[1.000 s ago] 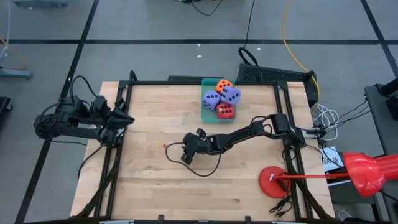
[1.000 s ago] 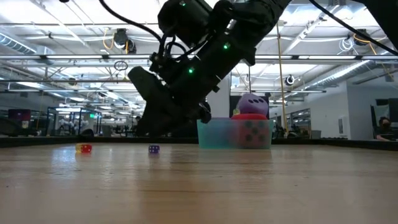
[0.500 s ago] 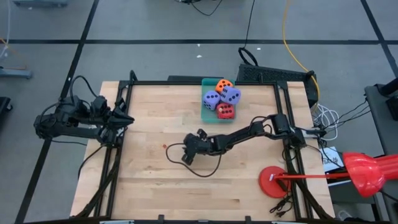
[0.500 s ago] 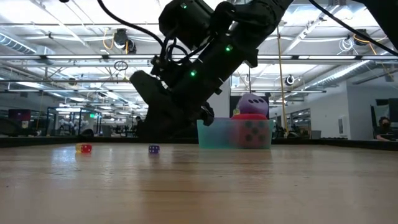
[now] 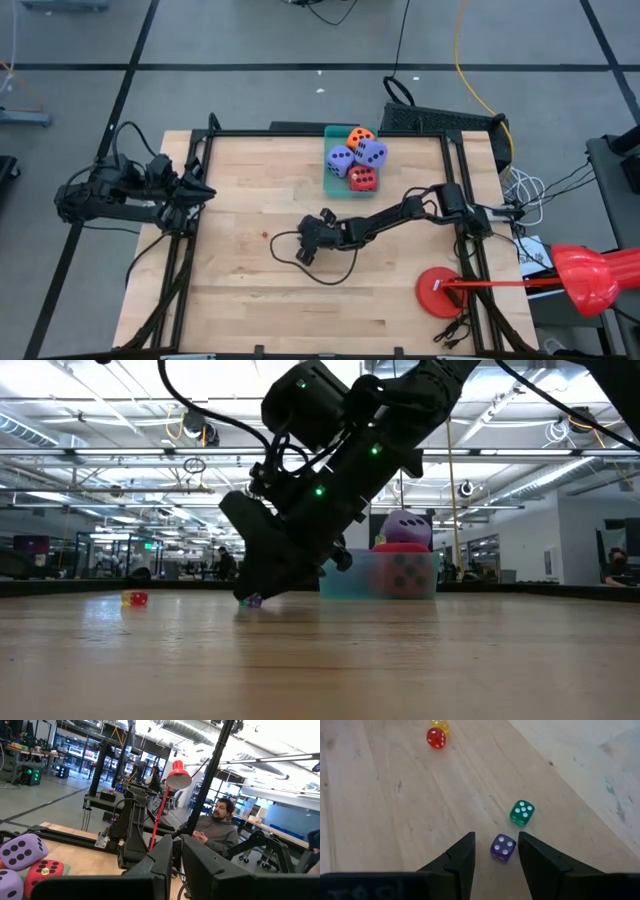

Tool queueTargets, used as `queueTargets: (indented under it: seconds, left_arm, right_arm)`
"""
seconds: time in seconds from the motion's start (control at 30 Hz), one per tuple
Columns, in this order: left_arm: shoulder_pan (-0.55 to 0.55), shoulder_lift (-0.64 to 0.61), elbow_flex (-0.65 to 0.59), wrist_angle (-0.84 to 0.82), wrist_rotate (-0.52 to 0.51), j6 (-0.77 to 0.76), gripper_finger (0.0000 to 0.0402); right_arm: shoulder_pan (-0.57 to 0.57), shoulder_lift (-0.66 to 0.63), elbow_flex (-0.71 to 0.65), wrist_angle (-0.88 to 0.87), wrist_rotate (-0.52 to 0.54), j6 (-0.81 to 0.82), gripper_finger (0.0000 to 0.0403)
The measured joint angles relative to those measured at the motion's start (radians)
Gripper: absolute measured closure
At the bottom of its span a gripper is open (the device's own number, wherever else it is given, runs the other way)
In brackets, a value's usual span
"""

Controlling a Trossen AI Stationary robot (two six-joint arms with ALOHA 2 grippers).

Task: Pick & Place Dice
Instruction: Put the small purple die into the green bin

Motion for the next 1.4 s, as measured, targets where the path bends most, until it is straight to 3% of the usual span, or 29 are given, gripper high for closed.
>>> queueTargets:
  seconds: [0.27,0.7,1.13,1.4]
  left_arm:
    - [0.0,0.0,0.0,0.0,0.0,0.0,0.0355]
    - [0.0,0.0,0.0,0.0,0.0,0.0,0.0355]
    - [0.0,0.0,0.0,0.0,0.0,0.0,0.0355]
    - [0.0,0.0,0.0,0.0,0.0,0.0,0.0355]
  right_arm:
    - [0.0,0.0,0.0,0.001,0.0,0.0,0.0269]
    - [0.001,-0.002,-0.026,0.002,0.002,0.001,0.0359]
    - [0.001,-0.017,-0.031,0.043,-0.005,0.014,0.0359]
    - [-0.006,-0.135,-0.029,-0.001,0.04,-0.093,0.0357]
